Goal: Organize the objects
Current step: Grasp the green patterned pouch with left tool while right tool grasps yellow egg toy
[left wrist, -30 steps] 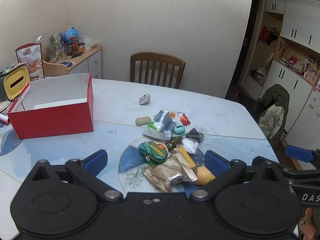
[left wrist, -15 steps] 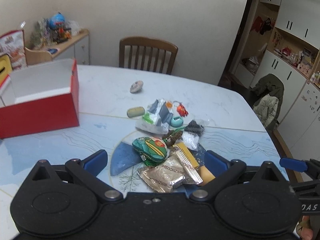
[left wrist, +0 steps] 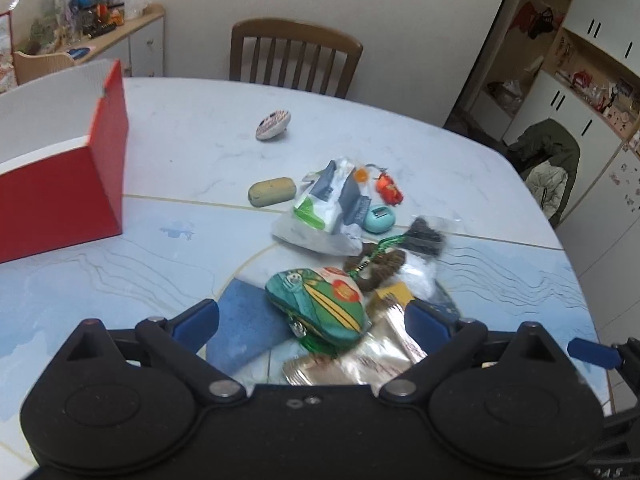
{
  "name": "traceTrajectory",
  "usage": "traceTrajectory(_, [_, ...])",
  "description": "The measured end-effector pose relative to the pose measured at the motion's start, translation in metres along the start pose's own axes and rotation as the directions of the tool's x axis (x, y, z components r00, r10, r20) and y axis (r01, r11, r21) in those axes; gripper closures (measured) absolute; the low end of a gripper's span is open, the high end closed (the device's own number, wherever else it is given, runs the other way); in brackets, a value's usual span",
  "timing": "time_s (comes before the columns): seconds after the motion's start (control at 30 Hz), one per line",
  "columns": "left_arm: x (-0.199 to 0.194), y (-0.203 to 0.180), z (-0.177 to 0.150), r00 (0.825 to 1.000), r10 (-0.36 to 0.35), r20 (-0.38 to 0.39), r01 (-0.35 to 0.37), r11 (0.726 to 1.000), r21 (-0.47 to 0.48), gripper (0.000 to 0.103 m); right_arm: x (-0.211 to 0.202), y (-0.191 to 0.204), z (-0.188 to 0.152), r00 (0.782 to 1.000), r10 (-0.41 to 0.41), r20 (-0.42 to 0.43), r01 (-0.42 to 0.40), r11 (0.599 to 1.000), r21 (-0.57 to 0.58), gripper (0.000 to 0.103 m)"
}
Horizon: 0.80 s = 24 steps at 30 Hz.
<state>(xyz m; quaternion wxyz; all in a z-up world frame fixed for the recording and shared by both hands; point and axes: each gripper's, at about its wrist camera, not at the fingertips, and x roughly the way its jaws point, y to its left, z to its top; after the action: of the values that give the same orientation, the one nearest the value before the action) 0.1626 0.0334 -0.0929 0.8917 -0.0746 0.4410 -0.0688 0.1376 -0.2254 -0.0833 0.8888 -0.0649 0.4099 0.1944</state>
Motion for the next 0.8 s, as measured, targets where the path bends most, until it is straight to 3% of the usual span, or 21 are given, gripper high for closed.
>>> traceTrajectory(0.27, [0.045,0.014,0.011,0.996,-0.018,-0.086,0.017,1.0,-0.016,0.005,0.025,0.001,-0.001,0.998,0.011,-0.063,-0.015,0.998,-0.062,0.013])
traceTrajectory(0.43, [0.064,0.021,0.015,0.991,-0.059,-0.12,0.053,0.997,-0.053,0.01,0.036,0.001,0.0,0.996,0.023,-0.09,-0.028,0.998,-0.065,0.016])
traceTrajectory(0.57, [0.07,0.023,0.016,0.987,-0.092,-0.129,0.084,0.994,-0.069,0.016,0.042,0.002,0.0,0.994,0.031,-0.105,-0.038,0.997,-0.071,0.016])
traceTrajectory(0.8, [0.073,0.02,0.016,0.982,-0.135,-0.131,0.126,0.989,-0.076,0.036,0.049,0.003,0.0,0.991,0.051,-0.126,-0.06,0.996,-0.068,0.031])
